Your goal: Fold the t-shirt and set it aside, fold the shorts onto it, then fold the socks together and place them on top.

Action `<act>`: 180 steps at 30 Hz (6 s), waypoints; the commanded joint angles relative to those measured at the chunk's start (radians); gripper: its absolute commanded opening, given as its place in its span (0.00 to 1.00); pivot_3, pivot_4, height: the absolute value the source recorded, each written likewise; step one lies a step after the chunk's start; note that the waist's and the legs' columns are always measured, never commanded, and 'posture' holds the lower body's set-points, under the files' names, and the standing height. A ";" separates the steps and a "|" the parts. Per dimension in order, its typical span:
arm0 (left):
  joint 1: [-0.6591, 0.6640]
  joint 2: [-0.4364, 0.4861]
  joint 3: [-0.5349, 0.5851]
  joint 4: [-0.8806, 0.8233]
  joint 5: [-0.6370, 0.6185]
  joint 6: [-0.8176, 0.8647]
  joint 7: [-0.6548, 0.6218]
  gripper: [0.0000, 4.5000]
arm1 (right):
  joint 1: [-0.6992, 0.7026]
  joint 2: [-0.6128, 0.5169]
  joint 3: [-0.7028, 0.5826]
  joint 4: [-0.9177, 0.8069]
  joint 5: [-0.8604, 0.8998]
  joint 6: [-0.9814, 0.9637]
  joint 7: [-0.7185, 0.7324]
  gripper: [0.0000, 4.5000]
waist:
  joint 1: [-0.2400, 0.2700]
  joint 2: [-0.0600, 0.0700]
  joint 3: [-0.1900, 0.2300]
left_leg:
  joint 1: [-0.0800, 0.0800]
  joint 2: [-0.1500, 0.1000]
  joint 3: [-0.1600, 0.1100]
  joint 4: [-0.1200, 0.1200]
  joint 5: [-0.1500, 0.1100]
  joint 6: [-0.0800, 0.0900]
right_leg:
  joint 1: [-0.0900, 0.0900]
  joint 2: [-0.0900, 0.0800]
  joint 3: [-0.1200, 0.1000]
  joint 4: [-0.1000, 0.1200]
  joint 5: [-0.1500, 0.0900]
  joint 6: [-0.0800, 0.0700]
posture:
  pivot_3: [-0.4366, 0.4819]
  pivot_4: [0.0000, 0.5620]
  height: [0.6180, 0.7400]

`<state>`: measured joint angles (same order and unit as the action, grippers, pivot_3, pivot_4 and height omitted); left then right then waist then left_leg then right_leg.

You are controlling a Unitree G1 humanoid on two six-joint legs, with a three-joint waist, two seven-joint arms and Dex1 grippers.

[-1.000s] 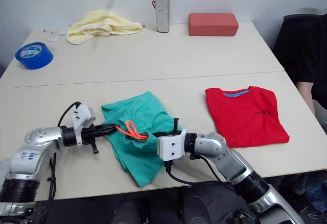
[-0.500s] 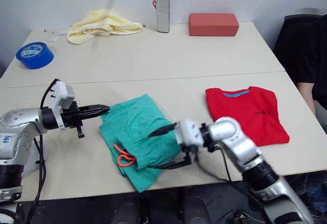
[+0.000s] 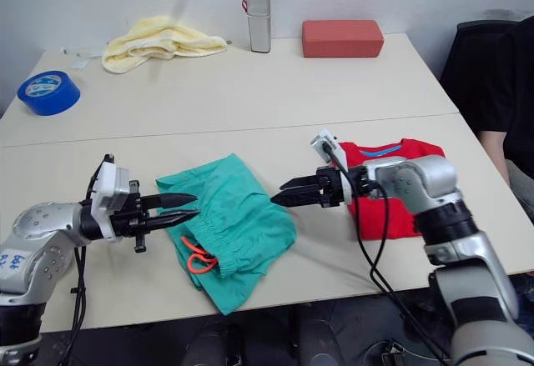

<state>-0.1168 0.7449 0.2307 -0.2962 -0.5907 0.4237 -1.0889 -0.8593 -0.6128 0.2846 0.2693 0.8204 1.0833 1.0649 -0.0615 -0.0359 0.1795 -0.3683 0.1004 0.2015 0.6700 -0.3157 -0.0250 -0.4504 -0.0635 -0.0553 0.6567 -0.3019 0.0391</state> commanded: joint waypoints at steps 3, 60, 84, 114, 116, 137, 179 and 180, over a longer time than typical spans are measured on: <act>0.138 0.001 0.102 -0.176 -0.042 -0.061 0.014 0.67 | -0.093 0.103 0.058 0.217 -0.183 -0.082 0.049 1.00 | 0.000 0.001 0.000 | -0.002 0.000 0.001 -0.002 0.000 -0.001 | -0.002 0.000 0.000 0.000 0.000 0.000 | 0.48 0.27 1.00; -0.164 -0.166 -0.129 0.117 -0.083 -0.105 -0.024 1.00 | 0.403 0.308 -1.230 -0.562 0.497 -0.117 -0.956 0.01 | -0.015 0.001 0.000 | -0.007 -0.002 0.001 -0.007 0.005 -0.004 | -0.009 0.004 0.003 -0.002 0.004 -0.001 | 0.48 0.27 1.00; -0.243 -0.184 -0.171 0.192 -0.055 -0.103 -0.077 1.00 | 0.841 0.517 -0.830 -0.802 0.109 -0.586 -1.090 0.01 | -0.019 0.004 0.000 | 0.001 -0.002 -0.001 -0.010 0.007 -0.007 | -0.002 0.005 0.004 -0.002 0.003 -0.002 | 0.48 0.27 1.00; -0.208 -0.186 -0.141 0.181 -0.029 -0.128 -0.035 1.00 | 0.087 0.355 -0.712 -0.197 -0.041 -0.857 -0.931 0.01 | -0.013 0.005 0.001 | -0.002 -0.002 -0.001 -0.009 0.008 -0.003 | -0.002 0.003 0.003 -0.004 0.004 0.000 | 0.48 0.27 1.00; -0.209 -0.185 -0.139 0.184 -0.029 -0.128 -0.034 1.00 | 0.109 0.379 -0.728 -0.210 -0.066 -0.911 -0.954 0.01 | -0.012 0.005 0.001 | -0.003 -0.003 0.000 -0.009 0.008 -0.003 | -0.003 0.002 0.003 -0.005 0.004 0.001 | 0.48 0.27 1.00; -0.232 -0.177 -0.143 0.190 -0.025 -0.116 -0.037 1.00 | -0.030 0.263 -0.805 0.092 -0.194 -1.226 -0.830 0.01 | -0.022 0.011 0.004 | -0.001 -0.003 0.001 -0.009 0.010 -0.004 | -0.003 0.003 0.004 -0.003 0.004 0.000 | 0.48 0.27 1.00; -0.179 -0.128 -0.129 0.121 -0.054 -0.061 -0.055 1.00 | 0.673 0.808 -0.684 -0.746 0.284 -0.938 -1.507 0.01 | -0.025 0.010 0.004 | -0.001 -0.002 -0.001 -0.012 0.012 -0.007 | -0.005 0.003 0.005 0.000 0.003 -0.001 | 0.48 0.27 1.00; -0.177 -0.125 -0.127 0.118 -0.056 -0.058 -0.056 1.00 | 0.677 0.822 -0.683 -0.742 0.292 -0.946 -1.520 0.01 | -0.024 0.010 0.004 | 0.000 -0.002 -0.001 -0.012 0.012 -0.007 | -0.004 0.004 0.005 0.000 0.003 -0.001 | 0.48 0.27 1.00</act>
<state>-0.3014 0.6085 0.0794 -0.1446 -0.6262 0.3665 -1.1373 -0.2174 0.1262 -0.4288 -0.4338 1.0890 0.1526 -0.4379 -0.0858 -0.0255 0.1835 -0.3687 0.0985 0.2006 0.6582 -0.3039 -0.0323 -0.4547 -0.0600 -0.0501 0.6568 -0.2988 0.0376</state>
